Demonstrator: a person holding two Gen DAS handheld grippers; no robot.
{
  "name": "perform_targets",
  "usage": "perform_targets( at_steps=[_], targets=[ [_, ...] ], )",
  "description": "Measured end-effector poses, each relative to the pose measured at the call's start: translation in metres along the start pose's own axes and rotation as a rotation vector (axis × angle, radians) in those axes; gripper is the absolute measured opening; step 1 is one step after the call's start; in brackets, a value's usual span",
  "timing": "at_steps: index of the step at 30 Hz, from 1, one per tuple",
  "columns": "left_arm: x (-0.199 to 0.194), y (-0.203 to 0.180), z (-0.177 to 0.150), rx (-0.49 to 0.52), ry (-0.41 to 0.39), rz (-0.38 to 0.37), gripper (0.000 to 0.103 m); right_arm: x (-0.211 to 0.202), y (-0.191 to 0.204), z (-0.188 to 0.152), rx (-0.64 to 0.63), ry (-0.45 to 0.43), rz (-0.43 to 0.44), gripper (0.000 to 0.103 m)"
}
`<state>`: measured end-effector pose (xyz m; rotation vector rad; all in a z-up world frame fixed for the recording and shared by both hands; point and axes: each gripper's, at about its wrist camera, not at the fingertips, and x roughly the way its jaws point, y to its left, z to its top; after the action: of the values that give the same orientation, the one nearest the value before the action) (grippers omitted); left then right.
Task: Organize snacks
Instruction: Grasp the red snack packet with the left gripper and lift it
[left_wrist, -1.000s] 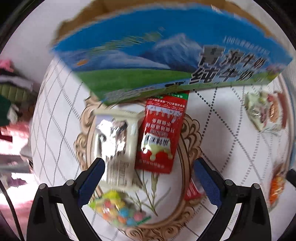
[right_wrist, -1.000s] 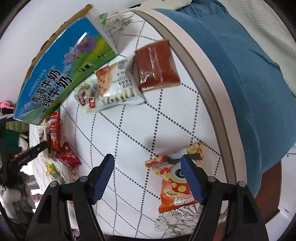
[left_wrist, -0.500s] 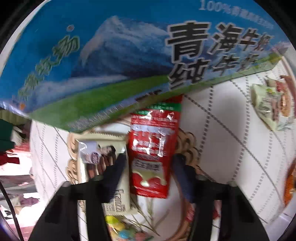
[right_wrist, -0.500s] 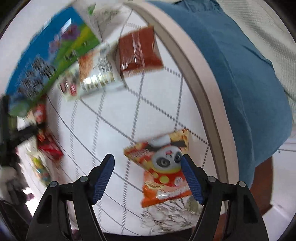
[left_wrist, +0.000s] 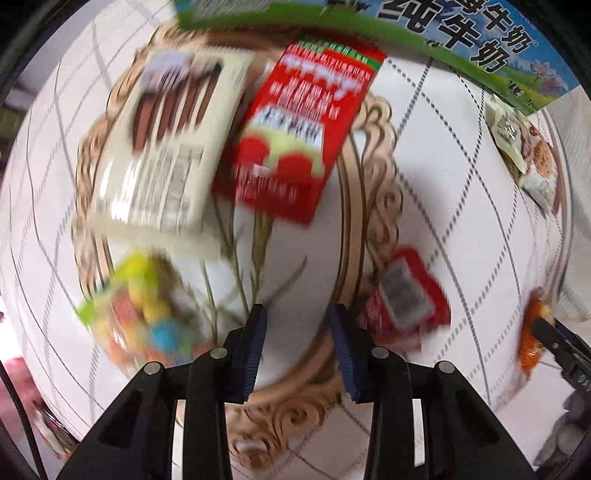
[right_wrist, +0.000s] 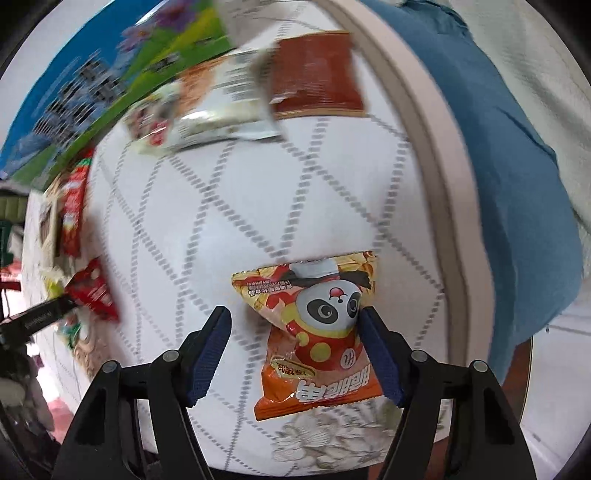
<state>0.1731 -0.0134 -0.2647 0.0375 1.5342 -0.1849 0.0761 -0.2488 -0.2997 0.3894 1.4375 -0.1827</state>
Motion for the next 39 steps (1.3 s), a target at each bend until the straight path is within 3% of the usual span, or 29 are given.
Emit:
perform_targets(
  at_steps=[4, 6, 8, 10, 14, 18, 23, 26, 27, 31, 36, 39],
  targets=[
    [-0.025, 0.010, -0.004, -0.023, -0.054, -0.011, 0.035, -0.002, 0.034, -0.003, -0.105, 0.004, 0.021, 0.074],
    [-0.043, 0.008, 0.005, 0.032, -0.121, 0.056, 0.044, -0.006, 0.046, -0.001, -0.124, -0.004, 0.041, 0.074],
    [-0.056, -0.002, 0.019, 0.086, -0.184, 0.122, 0.065, -0.011, 0.052, 0.004, -0.123, -0.015, 0.060, 0.074],
    [-0.059, -0.013, 0.033, 0.137, -0.214, 0.136, 0.068, -0.014, 0.053, 0.010, -0.117, -0.024, 0.071, 0.074],
    [-0.052, -0.029, 0.060, 0.207, -0.192, 0.185, 0.068, -0.013, 0.053, 0.026, -0.112, -0.036, 0.073, 0.074],
    [-0.035, -0.033, 0.074, 0.208, -0.161, 0.173, 0.068, -0.016, 0.049, 0.030, -0.098, -0.040, 0.072, 0.074],
    [-0.026, -0.039, 0.090, 0.276, -0.193, 0.248, 0.087, -0.018, 0.047, 0.025, -0.080, -0.041, 0.073, 0.074],
    [-0.016, -0.049, 0.092, 0.349, -0.209, 0.286, 0.089, -0.025, 0.041, 0.025, -0.062, -0.050, 0.075, 0.074],
    [-0.009, -0.063, 0.106, 0.369, -0.213, 0.299, 0.089, -0.026, 0.039, 0.025, -0.057, -0.052, 0.075, 0.074],
    [-0.007, -0.077, 0.096, 0.393, -0.236, 0.287, 0.089, -0.029, 0.034, 0.028, -0.043, -0.053, 0.077, 0.074],
    [0.001, -0.104, 0.054, 0.469, -0.245, 0.267, 0.087, -0.024, 0.035, 0.026, -0.043, -0.042, 0.074, 0.074],
    [0.010, -0.102, 0.055, 0.436, -0.226, 0.238, 0.090, -0.021, 0.034, 0.025, -0.042, -0.030, 0.068, 0.074]
  ],
)
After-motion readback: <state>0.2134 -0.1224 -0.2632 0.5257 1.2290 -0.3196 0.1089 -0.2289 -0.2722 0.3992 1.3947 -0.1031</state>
